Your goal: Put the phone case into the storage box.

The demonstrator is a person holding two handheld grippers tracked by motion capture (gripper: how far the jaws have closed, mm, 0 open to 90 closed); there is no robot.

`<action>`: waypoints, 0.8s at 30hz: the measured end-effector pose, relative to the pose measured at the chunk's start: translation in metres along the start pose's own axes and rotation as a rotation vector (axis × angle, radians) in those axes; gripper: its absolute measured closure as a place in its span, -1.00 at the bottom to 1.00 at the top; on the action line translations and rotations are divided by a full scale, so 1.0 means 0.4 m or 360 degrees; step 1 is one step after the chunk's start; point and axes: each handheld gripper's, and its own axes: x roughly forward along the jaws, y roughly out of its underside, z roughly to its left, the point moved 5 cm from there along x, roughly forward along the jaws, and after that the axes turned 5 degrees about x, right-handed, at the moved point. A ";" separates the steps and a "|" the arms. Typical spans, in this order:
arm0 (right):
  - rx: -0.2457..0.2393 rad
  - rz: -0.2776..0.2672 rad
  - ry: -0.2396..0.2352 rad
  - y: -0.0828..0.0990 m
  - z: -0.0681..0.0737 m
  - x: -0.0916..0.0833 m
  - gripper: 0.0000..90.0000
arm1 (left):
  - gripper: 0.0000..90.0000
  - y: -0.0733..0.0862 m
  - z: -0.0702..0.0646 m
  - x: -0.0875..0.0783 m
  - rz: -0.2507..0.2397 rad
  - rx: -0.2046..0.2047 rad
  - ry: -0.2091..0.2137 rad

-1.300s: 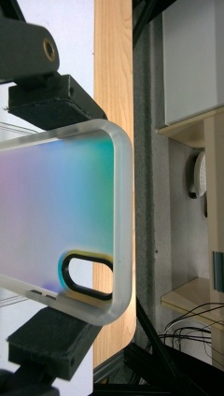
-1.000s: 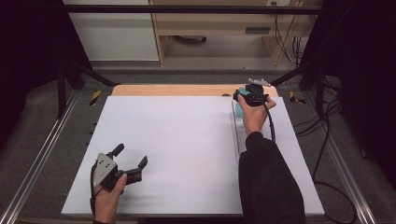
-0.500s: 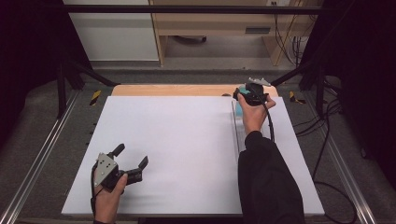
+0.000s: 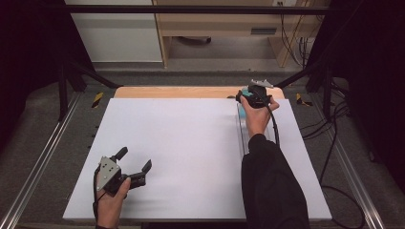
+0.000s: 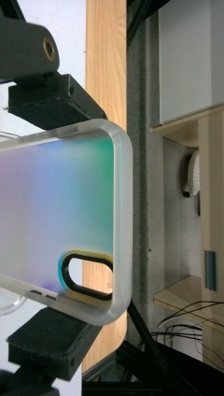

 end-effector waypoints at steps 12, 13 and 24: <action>-0.0015 0.0008 0.0003 0.000 0.003 0.001 -0.62 | -0.96 0.001 -0.002 0.002 0.0006 -0.0001 0.0004; -0.0013 0.0012 0.0002 0.000 0.002 0.001 -0.62 | -0.96 0.001 -0.002 0.002 0.0006 0.0000 0.0004; -0.0019 0.0034 -0.0032 -0.003 0.000 0.002 -0.63 | -0.96 0.002 -0.002 0.002 0.0013 0.0004 0.0004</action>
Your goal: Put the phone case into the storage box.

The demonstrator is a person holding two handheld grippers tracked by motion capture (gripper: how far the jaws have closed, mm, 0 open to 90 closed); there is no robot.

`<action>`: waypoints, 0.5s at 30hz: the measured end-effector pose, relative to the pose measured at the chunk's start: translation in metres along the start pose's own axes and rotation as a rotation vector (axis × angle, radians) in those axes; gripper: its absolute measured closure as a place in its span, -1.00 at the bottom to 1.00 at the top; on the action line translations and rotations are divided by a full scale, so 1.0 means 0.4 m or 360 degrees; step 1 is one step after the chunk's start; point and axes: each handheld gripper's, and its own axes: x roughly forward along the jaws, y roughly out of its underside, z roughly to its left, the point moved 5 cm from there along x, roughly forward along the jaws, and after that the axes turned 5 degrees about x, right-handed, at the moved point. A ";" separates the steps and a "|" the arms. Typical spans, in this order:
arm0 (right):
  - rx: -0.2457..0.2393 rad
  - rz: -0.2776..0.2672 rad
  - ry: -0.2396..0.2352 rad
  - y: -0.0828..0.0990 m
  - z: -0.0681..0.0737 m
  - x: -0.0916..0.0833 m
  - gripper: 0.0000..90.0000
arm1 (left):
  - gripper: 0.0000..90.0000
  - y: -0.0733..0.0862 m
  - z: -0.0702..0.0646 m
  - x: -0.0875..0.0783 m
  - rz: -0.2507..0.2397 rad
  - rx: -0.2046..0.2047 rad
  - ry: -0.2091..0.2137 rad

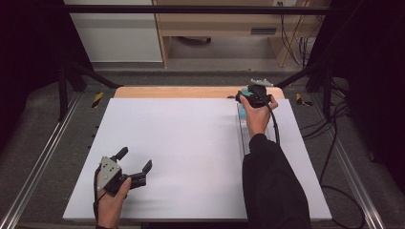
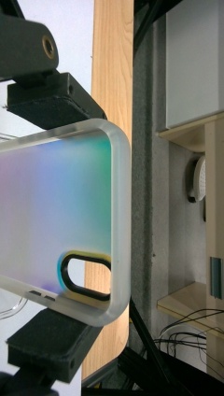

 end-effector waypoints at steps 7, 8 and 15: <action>0.0001 -0.0003 -0.0007 0.000 0.009 0.008 -0.65 | -0.96 0.001 0.001 -0.001 0.0002 0.0002 -0.0002; 0.0002 -0.0005 -0.0012 -0.001 0.009 0.009 -0.65 | -0.96 0.001 0.002 -0.001 0.0004 0.0000 -0.0003; 0.0001 -0.0027 -0.0063 -0.003 0.012 0.007 -0.77 | -0.96 0.002 0.003 -0.001 0.0006 -0.0001 -0.0005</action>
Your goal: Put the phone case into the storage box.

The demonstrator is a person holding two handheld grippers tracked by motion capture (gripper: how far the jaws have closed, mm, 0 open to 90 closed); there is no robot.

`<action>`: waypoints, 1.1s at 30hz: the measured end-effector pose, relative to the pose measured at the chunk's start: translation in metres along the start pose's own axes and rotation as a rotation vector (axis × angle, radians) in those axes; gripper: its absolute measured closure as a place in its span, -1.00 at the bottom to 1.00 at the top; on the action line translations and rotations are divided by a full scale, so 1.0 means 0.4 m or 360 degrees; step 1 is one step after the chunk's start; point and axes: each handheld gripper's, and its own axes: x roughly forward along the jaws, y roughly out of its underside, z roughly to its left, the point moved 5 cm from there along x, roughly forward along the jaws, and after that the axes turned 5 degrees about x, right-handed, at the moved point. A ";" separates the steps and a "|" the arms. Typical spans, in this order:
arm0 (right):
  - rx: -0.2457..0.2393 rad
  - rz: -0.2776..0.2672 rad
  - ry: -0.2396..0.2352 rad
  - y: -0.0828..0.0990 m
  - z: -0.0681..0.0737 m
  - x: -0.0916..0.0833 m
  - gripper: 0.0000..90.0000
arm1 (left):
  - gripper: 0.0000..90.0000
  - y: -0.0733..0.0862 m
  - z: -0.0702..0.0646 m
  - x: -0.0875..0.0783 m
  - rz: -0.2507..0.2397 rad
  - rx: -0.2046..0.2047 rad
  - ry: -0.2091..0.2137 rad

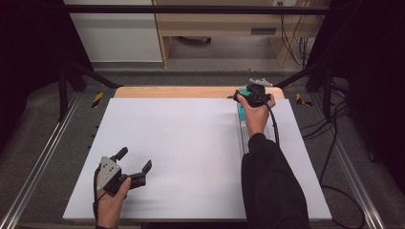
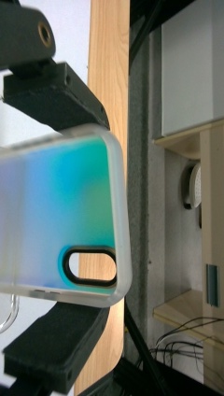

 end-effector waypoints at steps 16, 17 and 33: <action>0.0015 -0.0013 -0.0015 -0.017 -0.006 -0.037 -0.81 | -0.96 -0.001 0.002 -0.002 -0.0007 -0.0005 -0.0005; 0.0015 -0.0017 -0.0021 -0.018 -0.006 -0.041 -0.81 | -0.96 0.000 0.002 -0.002 -0.0003 -0.0001 -0.0003; 0.0010 -0.0009 -0.0076 -0.021 -0.008 -0.065 -0.85 | -0.96 0.001 0.003 -0.002 -0.0003 -0.0006 -0.0001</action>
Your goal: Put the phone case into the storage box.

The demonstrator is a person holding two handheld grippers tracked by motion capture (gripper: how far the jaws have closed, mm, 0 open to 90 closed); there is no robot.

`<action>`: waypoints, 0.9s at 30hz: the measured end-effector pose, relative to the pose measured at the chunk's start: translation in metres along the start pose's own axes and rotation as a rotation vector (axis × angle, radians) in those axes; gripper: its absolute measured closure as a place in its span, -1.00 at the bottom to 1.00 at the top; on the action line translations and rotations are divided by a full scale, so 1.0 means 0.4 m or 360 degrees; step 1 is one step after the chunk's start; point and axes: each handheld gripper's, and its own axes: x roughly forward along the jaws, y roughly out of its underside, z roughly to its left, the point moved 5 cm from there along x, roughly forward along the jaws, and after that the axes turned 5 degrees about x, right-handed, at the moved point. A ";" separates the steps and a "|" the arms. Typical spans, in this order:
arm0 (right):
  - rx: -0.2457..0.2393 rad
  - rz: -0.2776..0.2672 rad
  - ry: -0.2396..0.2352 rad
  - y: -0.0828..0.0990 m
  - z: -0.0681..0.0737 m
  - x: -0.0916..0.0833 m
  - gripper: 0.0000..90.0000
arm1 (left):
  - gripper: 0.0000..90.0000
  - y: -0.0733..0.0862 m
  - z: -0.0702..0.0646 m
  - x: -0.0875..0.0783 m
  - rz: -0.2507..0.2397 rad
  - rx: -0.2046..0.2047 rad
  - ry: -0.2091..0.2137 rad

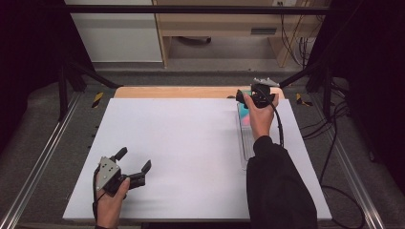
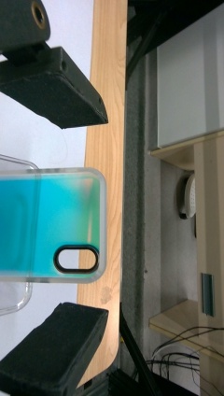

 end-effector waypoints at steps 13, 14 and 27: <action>0.0090 -0.0004 -0.0047 -0.005 -0.017 -0.023 -0.89 | -0.97 0.001 -0.001 0.001 0.0007 0.0004 0.0004; 0.0092 -0.0003 -0.0054 -0.005 -0.017 -0.024 -0.89 | -0.97 0.002 -0.002 0.001 0.0008 0.0004 0.0004; 0.0062 0.0008 -0.0091 -0.009 -0.010 -0.046 -0.87 | -0.97 0.001 -0.004 0.002 0.0008 0.0005 0.0013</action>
